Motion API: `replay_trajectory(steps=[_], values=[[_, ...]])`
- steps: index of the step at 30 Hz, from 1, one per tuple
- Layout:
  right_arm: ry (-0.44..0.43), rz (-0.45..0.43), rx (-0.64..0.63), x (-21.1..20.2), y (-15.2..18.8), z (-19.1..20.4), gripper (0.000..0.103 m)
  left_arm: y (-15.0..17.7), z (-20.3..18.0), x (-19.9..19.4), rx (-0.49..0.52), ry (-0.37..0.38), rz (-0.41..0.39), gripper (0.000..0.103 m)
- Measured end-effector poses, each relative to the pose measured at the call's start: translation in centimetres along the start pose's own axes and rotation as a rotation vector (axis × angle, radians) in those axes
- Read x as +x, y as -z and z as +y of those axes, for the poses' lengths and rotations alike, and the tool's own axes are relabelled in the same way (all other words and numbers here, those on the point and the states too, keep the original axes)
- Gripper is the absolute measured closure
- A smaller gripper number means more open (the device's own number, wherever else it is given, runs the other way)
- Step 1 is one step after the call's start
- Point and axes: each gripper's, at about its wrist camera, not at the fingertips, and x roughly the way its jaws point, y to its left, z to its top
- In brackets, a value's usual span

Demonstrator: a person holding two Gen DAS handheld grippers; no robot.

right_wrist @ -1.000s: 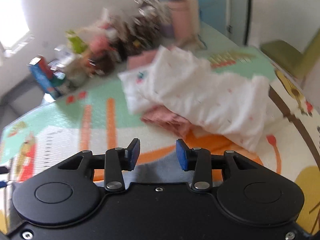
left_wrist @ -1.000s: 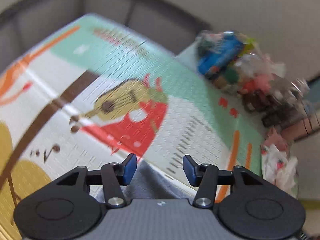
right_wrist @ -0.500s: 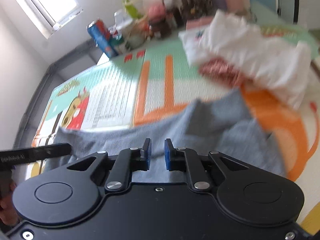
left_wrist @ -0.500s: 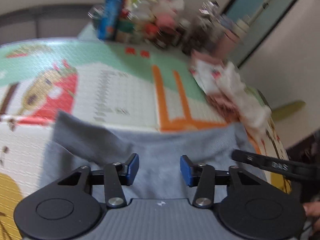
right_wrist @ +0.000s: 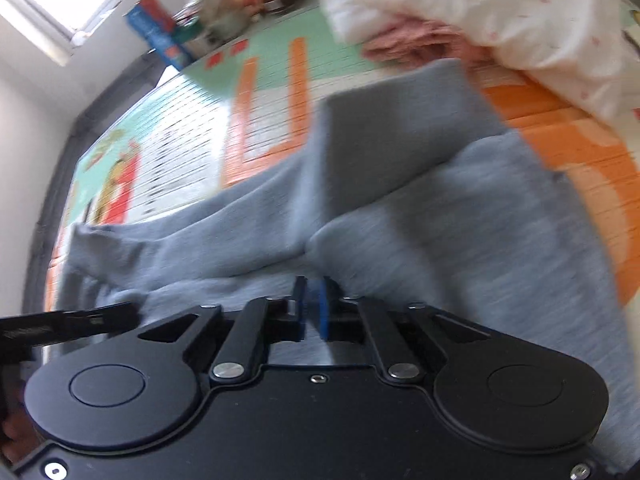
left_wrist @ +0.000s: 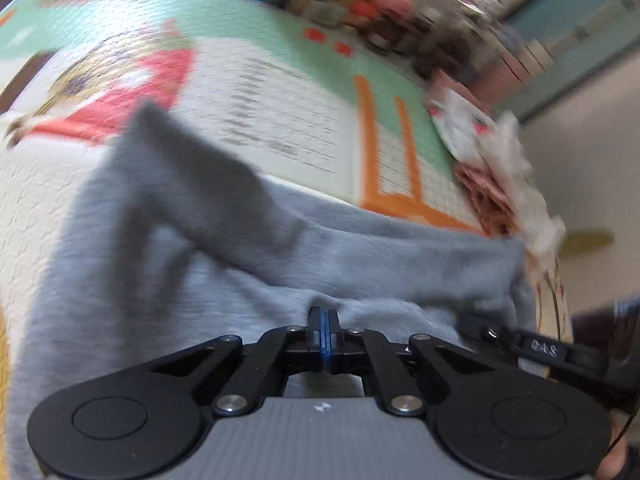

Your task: Fold clothes

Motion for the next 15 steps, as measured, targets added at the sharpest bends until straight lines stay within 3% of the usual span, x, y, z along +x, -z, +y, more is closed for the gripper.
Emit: replay_trajectory(steps=[3,8,15], values=[[-0.006,-0.013,0.036,-0.3,-0.7,-1.6,0.103,-0.6,2.5,-0.6,-0.022,-0.084,-0.014,0.100],[-0.016,-0.036,0.097,-0.9,-1.7,-4.3,0.103,-0.8,6.6,-2.1,-0.108,-0.126,-0.030,0.100],[0.005,-0.091,0.115,-4.5,-1.5,-6.5,0.103,-0.5,9.1,-4.5,-0.160,-0.162,-0.067,0.100]])
